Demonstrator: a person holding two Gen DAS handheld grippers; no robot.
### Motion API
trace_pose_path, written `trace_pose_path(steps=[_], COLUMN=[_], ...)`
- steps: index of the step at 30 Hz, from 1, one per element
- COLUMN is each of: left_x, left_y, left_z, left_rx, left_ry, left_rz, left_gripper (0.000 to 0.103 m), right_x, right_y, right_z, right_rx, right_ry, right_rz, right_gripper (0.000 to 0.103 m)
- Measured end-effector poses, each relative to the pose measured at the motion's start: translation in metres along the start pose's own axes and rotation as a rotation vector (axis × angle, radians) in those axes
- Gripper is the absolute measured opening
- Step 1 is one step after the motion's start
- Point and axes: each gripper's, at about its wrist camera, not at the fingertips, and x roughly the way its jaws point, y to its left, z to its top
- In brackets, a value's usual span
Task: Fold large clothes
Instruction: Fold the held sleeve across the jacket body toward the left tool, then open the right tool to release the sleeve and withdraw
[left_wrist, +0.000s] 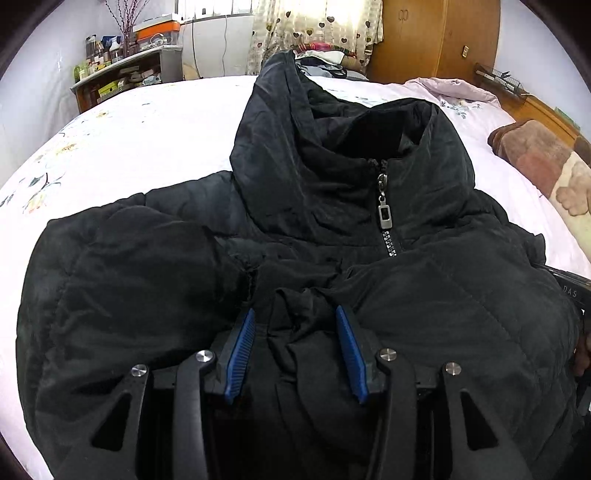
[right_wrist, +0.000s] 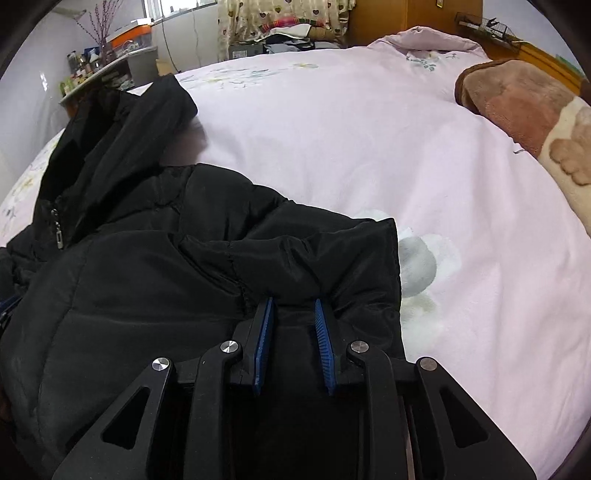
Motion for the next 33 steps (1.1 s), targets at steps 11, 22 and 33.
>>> trace_pose_path(steps=[11, 22, 33], left_x=[-0.092, -0.046, -0.155], left_y=[0.017, 0.015, 0.028], left_z=[0.007, -0.027, -0.045], left_rx=[-0.017, 0.018, -0.06], left_ry=[-0.1, 0.013, -0.026], left_rz=[-0.081, -0.006, -0.026], left_gripper=[0.045, 0.046, 0.045], right_x=[-0.103, -0.052, -0.153], right_y=[0.022, 0.069, 0.072], right_z=[-0.009, -0.043, -0.064], right_rx=[0.026, -0.074, -0.016], right_ry=[-0.115, 0.031, -0.052], right_rz=[0.118, 0.124, 0.128], right_gripper=[0.025, 0.025, 0.039])
